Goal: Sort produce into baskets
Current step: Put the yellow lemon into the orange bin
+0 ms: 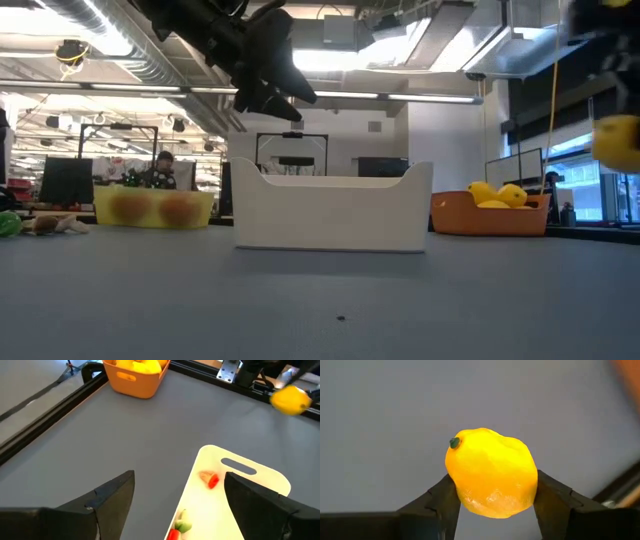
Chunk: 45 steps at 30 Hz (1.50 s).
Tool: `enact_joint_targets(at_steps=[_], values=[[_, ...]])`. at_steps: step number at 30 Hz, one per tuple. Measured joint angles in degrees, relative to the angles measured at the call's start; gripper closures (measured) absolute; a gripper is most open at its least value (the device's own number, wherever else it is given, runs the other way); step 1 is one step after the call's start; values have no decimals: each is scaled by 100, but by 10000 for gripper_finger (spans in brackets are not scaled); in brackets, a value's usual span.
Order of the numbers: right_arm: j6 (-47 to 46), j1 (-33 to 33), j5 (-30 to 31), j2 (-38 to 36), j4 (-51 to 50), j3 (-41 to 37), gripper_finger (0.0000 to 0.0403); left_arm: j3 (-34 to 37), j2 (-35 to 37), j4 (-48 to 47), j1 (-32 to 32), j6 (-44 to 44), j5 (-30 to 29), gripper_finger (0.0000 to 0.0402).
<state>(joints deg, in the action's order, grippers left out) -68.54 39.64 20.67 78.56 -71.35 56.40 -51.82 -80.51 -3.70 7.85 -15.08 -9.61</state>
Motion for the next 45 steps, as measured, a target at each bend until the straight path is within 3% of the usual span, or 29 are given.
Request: enact_joint_targets(at_steps=[6,16,23,30,45], values=[[352,-1028,824,-428,-403,0,204,1,0,-41,-1,-135,0,100],[2402,-3305,1377,-762,96,0,203,1,0,-39,-1,-139,0,100],[3952,-4832,1375,-760,1144,0,203,-1,0,-39,1,-134,0,100],[4928,-6073,1133,-758,2204,0,203,-1,0,-37,1,-130,0,100],[5945,-7694,306,24,3519,4,203,-1,0,-37,1,-128,0,100]])
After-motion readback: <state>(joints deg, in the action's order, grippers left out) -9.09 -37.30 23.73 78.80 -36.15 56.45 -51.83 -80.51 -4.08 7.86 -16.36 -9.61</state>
